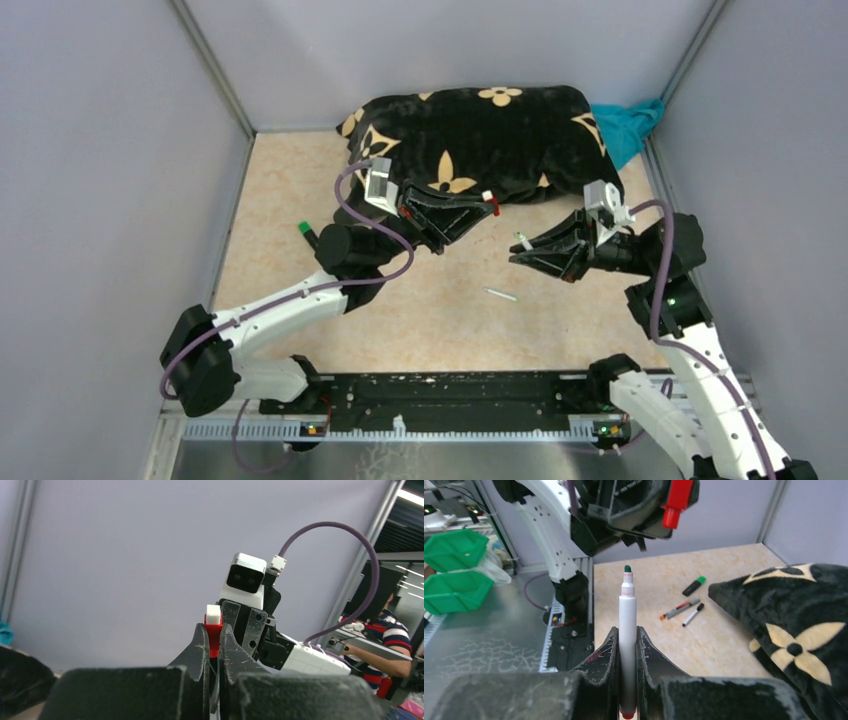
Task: Insert the pens into the pen caps
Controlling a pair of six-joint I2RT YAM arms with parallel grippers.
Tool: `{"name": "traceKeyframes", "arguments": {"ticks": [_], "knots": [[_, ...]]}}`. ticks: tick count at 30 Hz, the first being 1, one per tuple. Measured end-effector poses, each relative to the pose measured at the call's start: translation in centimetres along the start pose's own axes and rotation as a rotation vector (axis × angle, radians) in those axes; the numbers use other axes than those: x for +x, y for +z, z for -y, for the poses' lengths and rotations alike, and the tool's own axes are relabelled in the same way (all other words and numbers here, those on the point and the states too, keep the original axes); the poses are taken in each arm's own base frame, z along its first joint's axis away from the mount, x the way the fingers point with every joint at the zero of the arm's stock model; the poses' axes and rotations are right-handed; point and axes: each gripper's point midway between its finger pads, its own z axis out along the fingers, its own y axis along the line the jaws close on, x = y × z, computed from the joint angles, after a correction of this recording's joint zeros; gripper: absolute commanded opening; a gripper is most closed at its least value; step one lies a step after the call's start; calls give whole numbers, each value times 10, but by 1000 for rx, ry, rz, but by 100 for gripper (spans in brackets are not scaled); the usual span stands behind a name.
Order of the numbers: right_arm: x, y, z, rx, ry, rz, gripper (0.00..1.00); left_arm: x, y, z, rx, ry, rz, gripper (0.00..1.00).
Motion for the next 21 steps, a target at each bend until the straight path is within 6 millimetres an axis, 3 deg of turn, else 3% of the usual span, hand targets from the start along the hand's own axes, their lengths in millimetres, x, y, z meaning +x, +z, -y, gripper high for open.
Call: {"name": "traceKeyframes", "arguments": {"ticks": [4, 10, 21], "knots": [[-15, 7, -10, -27, 35, 48, 0, -2, 10, 14, 69, 5, 11, 0], [-22, 16, -8, -34, 111, 78, 0, -3, 22, 30, 135, 2, 32, 0], [-30, 21, -6, -34, 140, 107, 0, 3, 24, 32, 145, -7, 26, 0]]}}
